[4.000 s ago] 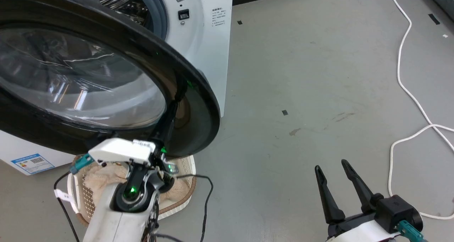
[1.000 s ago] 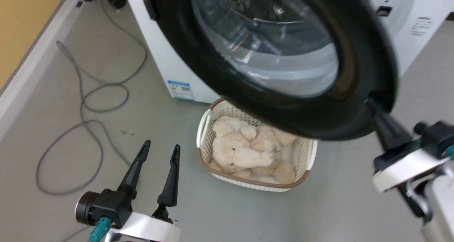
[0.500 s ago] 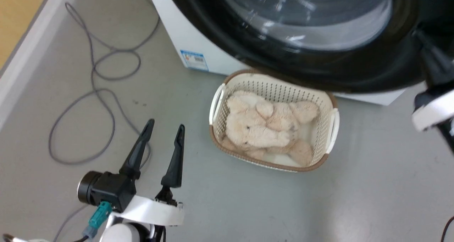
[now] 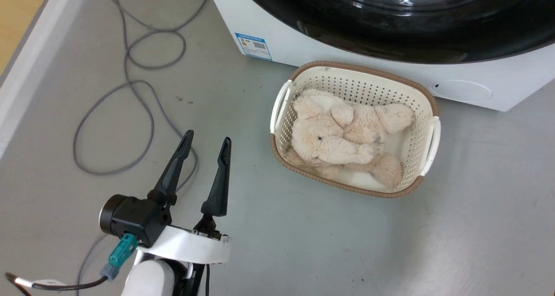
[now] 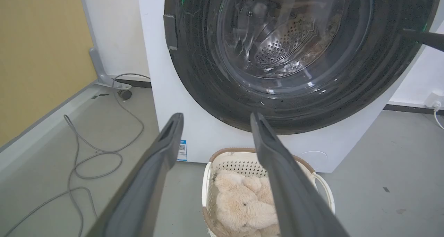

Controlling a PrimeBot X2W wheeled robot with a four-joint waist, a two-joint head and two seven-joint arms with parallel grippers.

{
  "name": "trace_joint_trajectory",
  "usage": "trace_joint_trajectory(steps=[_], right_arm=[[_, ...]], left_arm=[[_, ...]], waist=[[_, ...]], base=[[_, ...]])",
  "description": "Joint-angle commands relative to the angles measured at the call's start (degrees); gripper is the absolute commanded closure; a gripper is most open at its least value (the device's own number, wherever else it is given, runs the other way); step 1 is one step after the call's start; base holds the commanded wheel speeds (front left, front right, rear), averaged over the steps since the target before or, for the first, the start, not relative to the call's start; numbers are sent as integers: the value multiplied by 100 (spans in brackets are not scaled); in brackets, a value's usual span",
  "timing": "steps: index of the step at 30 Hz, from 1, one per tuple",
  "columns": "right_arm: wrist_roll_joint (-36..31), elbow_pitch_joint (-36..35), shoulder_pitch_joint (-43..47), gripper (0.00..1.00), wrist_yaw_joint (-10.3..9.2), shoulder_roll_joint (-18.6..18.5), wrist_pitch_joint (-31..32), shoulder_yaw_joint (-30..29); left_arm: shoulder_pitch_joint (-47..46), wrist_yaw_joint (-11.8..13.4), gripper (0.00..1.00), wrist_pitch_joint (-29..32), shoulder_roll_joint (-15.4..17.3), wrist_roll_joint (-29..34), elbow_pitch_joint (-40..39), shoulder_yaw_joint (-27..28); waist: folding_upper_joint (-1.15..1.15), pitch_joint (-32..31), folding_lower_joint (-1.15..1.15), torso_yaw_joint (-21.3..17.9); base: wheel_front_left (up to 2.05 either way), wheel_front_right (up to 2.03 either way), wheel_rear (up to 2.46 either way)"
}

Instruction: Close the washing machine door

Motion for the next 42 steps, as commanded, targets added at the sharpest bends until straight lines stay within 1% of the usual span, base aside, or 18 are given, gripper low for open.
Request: trace_joint_trajectory(steps=[1, 10, 17, 18, 20, 25, 31, 35, 38, 42], right_arm=[[-5, 92, -176, 100, -36, -45, 15, -104], [-10, 433, -247, 100, -36, 94, -131, -206], [62, 534, 271, 100, -36, 262, -570, -35], [62, 534, 271, 100, -36, 262, -570, -35], [98, 489, 532, 100, -36, 338, -702, 57], [111, 183, 1367, 100, -36, 565, -941, 210], [75, -443, 2424, 100, -36, 965, -1049, 262], [-137, -885, 3064, 100, -36, 1260, -1077, 43], [-415, -1207, 3518, 100, -36, 1476, -1087, -83], [-675, -1555, 4062, 100, -36, 1789, -1093, -339]], left_arm=[[-98, -24, 0, -25, -11, -38, 6, 28], [-105, -24, 0, -25, -12, -34, 75, 119], [110, -14, 0, -25, -12, -23, 201, 184], [110, -14, 0, -25, -12, -23, 201, 184], [215, -5, 0, -25, -12, -8, 250, 242], [518, 53, 0, -25, -12, 27, 392, 407], [865, 137, 0, -25, -12, 91, 489, 646], [1066, 138, 0, -25, -12, 158, 573, 732], [1234, 153, 0, -25, -12, 172, 647, 806], [1396, 136, 0, -25, -13, 170, 740, 799]], waist=[[0, 9, -1, 17], [0, -175, -1, -15], [0, -768, -1, -199], [0, -768, -1, -199], [0, -991, -1, -296], [0, -1562, -1, -584], [0, -2070, -1, -969], [0, -2344, -1, -1153], [0, -2515, -1, -1291], [0, -2626, -1, -1400]], base=[[0, 0, 0], [0, 0, 0], [0, 0, 0], [0, 0, 0], [0, 0, 0], [0, 0, 0], [0, 0, 0], [0, 0, 0], [0, 0, 0], [0, 0, 0]])
